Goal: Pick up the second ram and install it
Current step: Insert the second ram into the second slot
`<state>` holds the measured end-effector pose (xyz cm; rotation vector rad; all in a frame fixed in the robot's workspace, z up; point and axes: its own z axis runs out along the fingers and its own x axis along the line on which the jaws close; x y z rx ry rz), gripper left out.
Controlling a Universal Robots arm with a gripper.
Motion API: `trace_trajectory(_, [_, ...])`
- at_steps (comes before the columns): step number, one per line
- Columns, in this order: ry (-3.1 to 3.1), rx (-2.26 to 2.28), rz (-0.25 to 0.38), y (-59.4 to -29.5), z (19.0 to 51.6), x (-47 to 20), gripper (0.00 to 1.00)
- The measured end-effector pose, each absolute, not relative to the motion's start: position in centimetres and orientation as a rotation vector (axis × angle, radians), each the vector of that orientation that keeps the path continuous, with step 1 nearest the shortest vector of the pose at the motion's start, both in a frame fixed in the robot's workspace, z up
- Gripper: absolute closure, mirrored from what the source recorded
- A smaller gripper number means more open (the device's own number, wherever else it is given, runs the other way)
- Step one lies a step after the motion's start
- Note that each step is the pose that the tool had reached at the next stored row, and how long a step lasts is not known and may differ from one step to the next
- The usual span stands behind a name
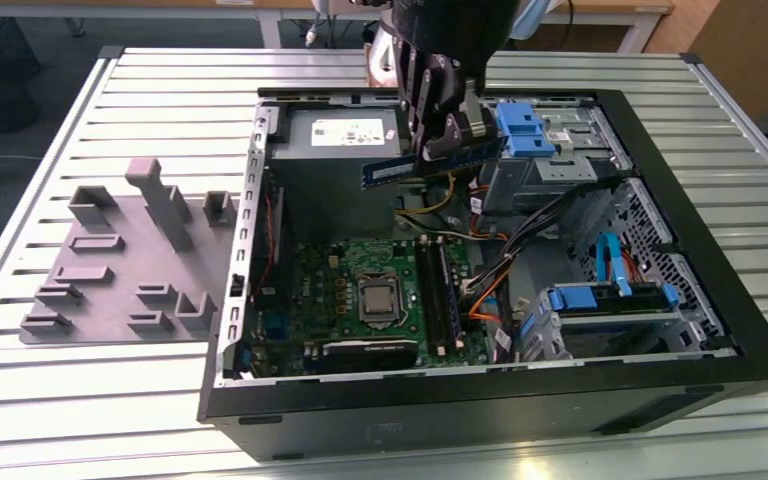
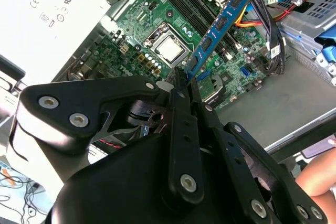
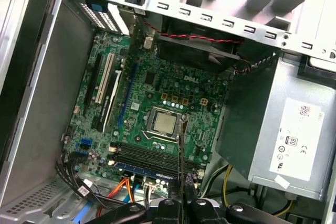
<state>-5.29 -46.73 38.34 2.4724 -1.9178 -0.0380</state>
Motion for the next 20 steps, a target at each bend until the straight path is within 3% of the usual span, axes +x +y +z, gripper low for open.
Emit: trace_trajectory(20, [-1.888, 2.495, -0.038, -46.73, 38.34, -5.29, 0.86])
